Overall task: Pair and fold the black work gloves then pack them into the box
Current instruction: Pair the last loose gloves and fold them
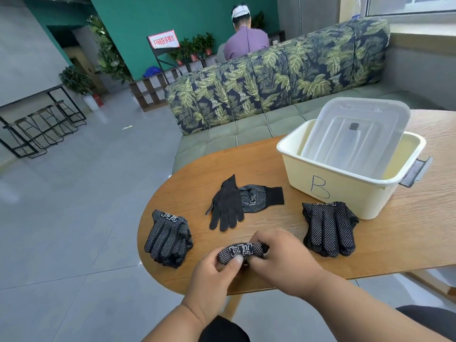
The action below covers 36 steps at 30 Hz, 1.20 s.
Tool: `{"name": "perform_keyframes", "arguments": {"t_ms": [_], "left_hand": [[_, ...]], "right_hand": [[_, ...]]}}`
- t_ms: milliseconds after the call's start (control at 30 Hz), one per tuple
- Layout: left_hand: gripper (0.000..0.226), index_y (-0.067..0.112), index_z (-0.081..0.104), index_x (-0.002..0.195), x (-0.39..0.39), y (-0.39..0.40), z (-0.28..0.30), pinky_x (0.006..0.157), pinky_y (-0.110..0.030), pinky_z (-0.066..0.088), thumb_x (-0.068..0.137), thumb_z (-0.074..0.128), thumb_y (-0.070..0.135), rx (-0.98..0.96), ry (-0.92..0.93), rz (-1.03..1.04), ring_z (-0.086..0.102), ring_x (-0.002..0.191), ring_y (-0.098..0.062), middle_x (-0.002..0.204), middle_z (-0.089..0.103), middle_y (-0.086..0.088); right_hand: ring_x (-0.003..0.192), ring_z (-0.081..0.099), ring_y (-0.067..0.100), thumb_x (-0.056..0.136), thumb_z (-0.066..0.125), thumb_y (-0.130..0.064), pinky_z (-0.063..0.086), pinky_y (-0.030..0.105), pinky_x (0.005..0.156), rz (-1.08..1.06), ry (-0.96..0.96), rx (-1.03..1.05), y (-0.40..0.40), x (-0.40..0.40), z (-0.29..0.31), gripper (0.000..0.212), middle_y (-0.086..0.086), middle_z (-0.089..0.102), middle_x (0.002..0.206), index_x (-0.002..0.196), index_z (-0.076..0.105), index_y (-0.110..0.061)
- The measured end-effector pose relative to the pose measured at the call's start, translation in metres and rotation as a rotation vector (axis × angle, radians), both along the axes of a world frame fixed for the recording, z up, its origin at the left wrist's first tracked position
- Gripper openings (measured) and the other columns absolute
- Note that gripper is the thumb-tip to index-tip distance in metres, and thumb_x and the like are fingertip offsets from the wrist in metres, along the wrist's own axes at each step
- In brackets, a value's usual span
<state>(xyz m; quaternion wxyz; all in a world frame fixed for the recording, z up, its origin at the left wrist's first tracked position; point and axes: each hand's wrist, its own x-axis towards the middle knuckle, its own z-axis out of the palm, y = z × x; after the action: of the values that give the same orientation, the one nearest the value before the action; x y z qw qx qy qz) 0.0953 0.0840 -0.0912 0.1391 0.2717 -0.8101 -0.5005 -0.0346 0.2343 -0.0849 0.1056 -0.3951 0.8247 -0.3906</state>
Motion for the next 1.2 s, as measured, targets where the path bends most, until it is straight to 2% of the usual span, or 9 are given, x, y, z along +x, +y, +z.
{"name": "perform_keyframes", "arguments": {"t_ms": [133,300,367,467,600,700,800,1033,1200], "left_hand": [[0.024,0.019,0.072,0.118,-0.008,0.012,0.019,0.096,-0.025,0.052,0.104,0.057,0.031,0.295,0.095,-0.047,0.070,0.109,-0.010,0.112,0.078,0.004],[0.025,0.022,0.071,0.113,-0.019,0.003,0.006,0.091,-0.026,0.051,0.106,0.051,0.035,0.246,-0.034,0.005,0.071,0.103,-0.013,0.101,0.079,0.003],[0.016,0.029,0.072,0.107,-0.017,-0.003,-0.007,0.093,-0.032,0.055,0.104,0.058,0.035,0.156,-0.087,0.002,0.071,0.102,-0.014,0.099,0.078,0.006],[0.010,0.035,0.074,0.100,-0.016,-0.010,-0.018,0.094,-0.037,0.057,0.099,0.064,0.033,0.089,-0.093,0.010,0.071,0.098,-0.013,0.099,0.076,0.003],[0.010,0.039,0.073,0.098,-0.016,-0.010,-0.023,0.085,-0.027,0.055,0.096,0.067,0.032,0.035,-0.089,-0.001,0.067,0.091,-0.009,0.092,0.072,0.008],[0.008,0.033,0.074,0.095,-0.015,-0.008,-0.023,0.076,-0.013,0.049,0.096,0.069,0.027,-0.018,-0.079,0.010,0.064,0.083,-0.001,0.088,0.071,0.013],[0.008,0.032,0.073,0.092,-0.014,-0.004,-0.023,0.076,-0.015,0.051,0.095,0.068,0.027,-0.100,-0.091,0.000,0.064,0.085,-0.001,0.088,0.070,0.020],[0.009,0.031,0.072,0.087,-0.011,0.001,-0.022,0.077,-0.020,0.054,0.094,0.068,0.025,-0.152,-0.084,0.008,0.064,0.084,-0.002,0.086,0.070,0.020],[0.013,0.032,0.072,0.084,-0.010,0.003,-0.022,0.075,-0.024,0.055,0.093,0.068,0.024,-0.172,-0.080,0.008,0.064,0.081,-0.004,0.083,0.070,0.019]], "right_hand": [[0.074,0.071,0.009,0.090,0.074,-0.035,0.060,0.037,0.073,-0.007,-0.353,-0.099,0.018,-0.008,0.023,0.015,-0.003,0.076,0.082,0.089,0.068,-0.022],[0.063,0.070,0.011,0.097,0.071,-0.023,0.054,0.027,0.055,-0.219,-0.520,-0.212,0.056,-0.037,0.048,0.005,0.001,0.078,0.079,0.100,0.074,-0.022],[0.066,0.067,0.019,0.097,0.070,-0.025,0.054,0.032,0.057,-0.316,-0.562,-0.228,0.071,-0.052,0.048,0.007,0.011,0.078,0.085,0.099,0.075,-0.021],[0.072,0.069,0.022,0.096,0.069,-0.029,0.051,0.034,0.059,-0.419,-0.576,-0.205,0.089,-0.073,0.040,0.012,0.002,0.079,0.083,0.101,0.076,-0.021],[0.064,0.065,0.023,0.096,0.068,-0.026,0.044,0.032,0.060,-0.471,-0.571,-0.180,0.098,-0.084,0.036,0.017,0.005,0.077,0.076,0.094,0.076,-0.011],[0.074,0.072,0.029,0.094,0.069,-0.027,0.058,0.045,0.071,-0.509,-0.543,-0.135,0.098,-0.086,0.034,0.018,0.004,0.078,0.075,0.091,0.075,-0.010],[0.079,0.072,0.029,0.091,0.070,-0.033,0.060,0.049,0.080,-0.569,-0.439,-0.044,0.098,-0.084,0.033,0.022,0.005,0.076,0.075,0.087,0.074,-0.011],[0.078,0.059,0.030,0.088,0.058,-0.060,0.046,0.037,0.068,-0.733,-0.033,0.333,0.097,-0.068,0.033,0.041,-0.003,0.059,0.075,0.098,0.051,-0.020],[0.081,0.062,0.023,0.088,0.048,-0.072,0.052,0.037,0.078,-0.682,-0.325,0.353,0.095,-0.072,0.027,0.057,0.003,0.067,0.083,0.091,0.063,-0.018]]}}
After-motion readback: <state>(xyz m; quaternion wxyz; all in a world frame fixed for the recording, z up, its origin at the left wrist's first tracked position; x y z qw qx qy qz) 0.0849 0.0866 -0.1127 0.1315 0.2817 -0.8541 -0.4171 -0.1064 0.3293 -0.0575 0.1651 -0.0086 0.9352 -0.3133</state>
